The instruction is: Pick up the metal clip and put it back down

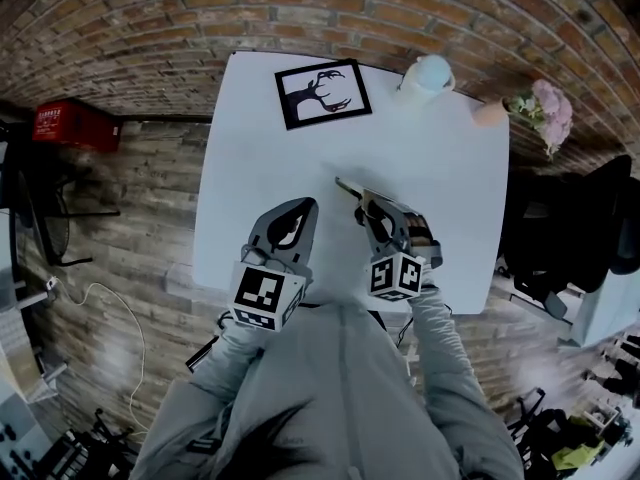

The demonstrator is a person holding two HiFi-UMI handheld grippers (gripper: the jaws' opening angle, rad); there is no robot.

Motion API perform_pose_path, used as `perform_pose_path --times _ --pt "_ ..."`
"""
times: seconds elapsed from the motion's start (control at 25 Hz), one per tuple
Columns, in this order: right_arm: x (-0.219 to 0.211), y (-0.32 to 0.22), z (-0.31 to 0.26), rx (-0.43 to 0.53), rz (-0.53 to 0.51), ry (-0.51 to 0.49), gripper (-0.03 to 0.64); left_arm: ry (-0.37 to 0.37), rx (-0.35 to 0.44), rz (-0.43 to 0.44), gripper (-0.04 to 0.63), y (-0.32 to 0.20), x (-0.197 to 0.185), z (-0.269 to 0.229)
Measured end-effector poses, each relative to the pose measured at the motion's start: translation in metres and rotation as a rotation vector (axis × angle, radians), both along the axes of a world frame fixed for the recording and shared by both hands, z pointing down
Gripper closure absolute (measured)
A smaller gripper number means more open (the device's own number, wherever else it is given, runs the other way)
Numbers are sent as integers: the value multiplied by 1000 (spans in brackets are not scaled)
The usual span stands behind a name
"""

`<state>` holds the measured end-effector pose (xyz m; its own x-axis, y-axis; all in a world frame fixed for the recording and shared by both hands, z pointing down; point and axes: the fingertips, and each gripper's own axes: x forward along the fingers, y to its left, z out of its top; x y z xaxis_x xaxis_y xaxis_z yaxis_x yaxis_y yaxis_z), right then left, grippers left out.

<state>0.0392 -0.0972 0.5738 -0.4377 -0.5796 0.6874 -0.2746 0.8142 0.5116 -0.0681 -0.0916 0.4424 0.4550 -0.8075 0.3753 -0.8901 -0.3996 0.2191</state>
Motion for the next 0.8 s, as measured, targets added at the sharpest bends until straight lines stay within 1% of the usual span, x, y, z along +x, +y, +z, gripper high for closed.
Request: perform_pose_path --times 0.16,0.4,0.68,0.8 --pt "-5 -1 13 20 -25 36 515 2 -16 -3 569 4 -3 6" --pt "-9 -2 28 29 -46 63 515 2 -22 0 569 5 -4 11" --pt "-8 3 44 9 -52 89 514 1 -24 2 569 9 -3 11" --pt "-9 5 48 -3 -56 81 509 1 -24 0 569 9 -4 12"
